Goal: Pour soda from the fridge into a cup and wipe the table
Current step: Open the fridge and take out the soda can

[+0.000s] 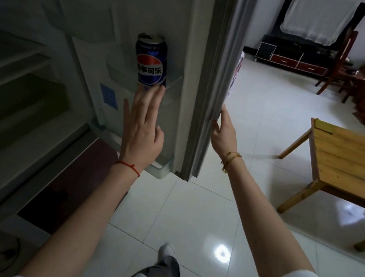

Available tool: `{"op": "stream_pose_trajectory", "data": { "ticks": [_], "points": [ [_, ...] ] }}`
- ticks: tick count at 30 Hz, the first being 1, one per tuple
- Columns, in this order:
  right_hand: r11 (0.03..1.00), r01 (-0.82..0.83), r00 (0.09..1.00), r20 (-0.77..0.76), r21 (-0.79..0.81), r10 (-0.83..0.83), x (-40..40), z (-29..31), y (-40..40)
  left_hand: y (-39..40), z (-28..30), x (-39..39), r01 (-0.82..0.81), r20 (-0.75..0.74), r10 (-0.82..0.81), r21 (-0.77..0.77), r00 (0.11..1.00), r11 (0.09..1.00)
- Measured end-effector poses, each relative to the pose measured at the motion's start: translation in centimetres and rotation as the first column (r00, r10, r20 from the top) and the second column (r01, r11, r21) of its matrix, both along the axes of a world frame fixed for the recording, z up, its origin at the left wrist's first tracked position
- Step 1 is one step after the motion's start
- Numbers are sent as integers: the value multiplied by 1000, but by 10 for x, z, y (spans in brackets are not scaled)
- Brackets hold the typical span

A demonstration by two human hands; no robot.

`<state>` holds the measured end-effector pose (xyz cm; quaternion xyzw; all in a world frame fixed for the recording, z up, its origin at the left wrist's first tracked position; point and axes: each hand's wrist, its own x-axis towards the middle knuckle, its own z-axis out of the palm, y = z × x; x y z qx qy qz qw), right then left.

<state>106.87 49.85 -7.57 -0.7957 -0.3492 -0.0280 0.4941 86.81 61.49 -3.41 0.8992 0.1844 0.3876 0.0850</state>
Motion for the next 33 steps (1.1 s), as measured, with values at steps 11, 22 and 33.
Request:
{"op": "stream_pose_trajectory", "data": {
  "ticks": [11,22,33],
  "points": [
    [997,-24,1000,-15,-68,23,97,13,22,6,-5,97,-131,111,115,148,987,980],
    [987,-29,995,-98,-155,14,181,23,59,17,-6,182,-214,151,185,210,971,954],
    [980,-21,994,-106,-196,0,242,15,95,27,-4,235,-312,121,291,250,949,916]
  ]
}}
